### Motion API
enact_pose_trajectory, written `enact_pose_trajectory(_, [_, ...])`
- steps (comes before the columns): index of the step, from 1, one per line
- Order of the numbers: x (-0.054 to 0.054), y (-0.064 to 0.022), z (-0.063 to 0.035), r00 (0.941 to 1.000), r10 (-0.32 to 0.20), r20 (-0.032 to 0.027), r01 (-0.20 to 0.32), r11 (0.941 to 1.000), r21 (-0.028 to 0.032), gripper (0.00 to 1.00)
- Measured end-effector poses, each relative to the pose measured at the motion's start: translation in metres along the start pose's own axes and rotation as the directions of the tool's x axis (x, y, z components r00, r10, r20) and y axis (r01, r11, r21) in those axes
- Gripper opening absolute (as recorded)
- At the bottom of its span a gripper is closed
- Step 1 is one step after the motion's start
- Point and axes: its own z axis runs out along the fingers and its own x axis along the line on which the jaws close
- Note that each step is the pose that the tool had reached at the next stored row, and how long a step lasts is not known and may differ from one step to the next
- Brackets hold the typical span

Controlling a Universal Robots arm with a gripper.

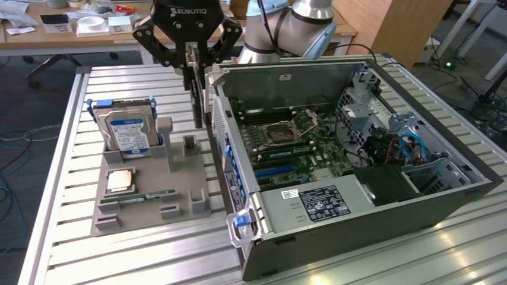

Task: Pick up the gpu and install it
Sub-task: 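Pick up the gpu and move the gpu toward the slot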

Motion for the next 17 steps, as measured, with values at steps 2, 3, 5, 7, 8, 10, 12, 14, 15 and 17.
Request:
enact_pose_trajectory(2, [-0.008,0.0003,0.0002,1.0,0.0,-0.0001,0.0,1.0,0.0001,0.26])
enact_pose_trajectory(3, [-0.012,0.0004,0.0003,1.0,0.0,0.0,0.0,1.0,0.0,0.26])
enact_pose_trajectory(5, [-0.02,0.0008,0.0006,1.0,0.0,0.0,0.0,1.0,-0.0001,0.26])
enact_pose_trajectory(7, [-0.029,0.0011,0.0008,1.0,0.0,-0.0001,0.0,1.0,0.0,0.26])
enact_pose_trajectory(8, [-0.034,0.0013,0.0009,1.0,0.0,-0.0001,0.0,1.0,0.0001,0.26])
enact_pose_trajectory(10, [-0.043,0.0017,0.0012,1.0,0.0,0.0,0.0,1.0,-0.0001,0.26])
enact_pose_trajectory(12, [-0.052,0.002,0.0014,1.0,0.0,0.0,0.0,1.0,0.0,0.26])
enact_pose_trajectory(14, [-0.061,0.0024,0.0016,1.0,0.0,-0.0001,0.0,1.0,0.0,0.26])
enact_pose_trajectory(15, [-0.065,0.0025,0.0017,1.0,0.0,-0.0001,0.0,1.0,0.0001,0.26])
enact_pose_trajectory(17, [-0.075,0.0029,0.002,1.0,0.0,0.0,0.0,1.0,0.0,0.26])
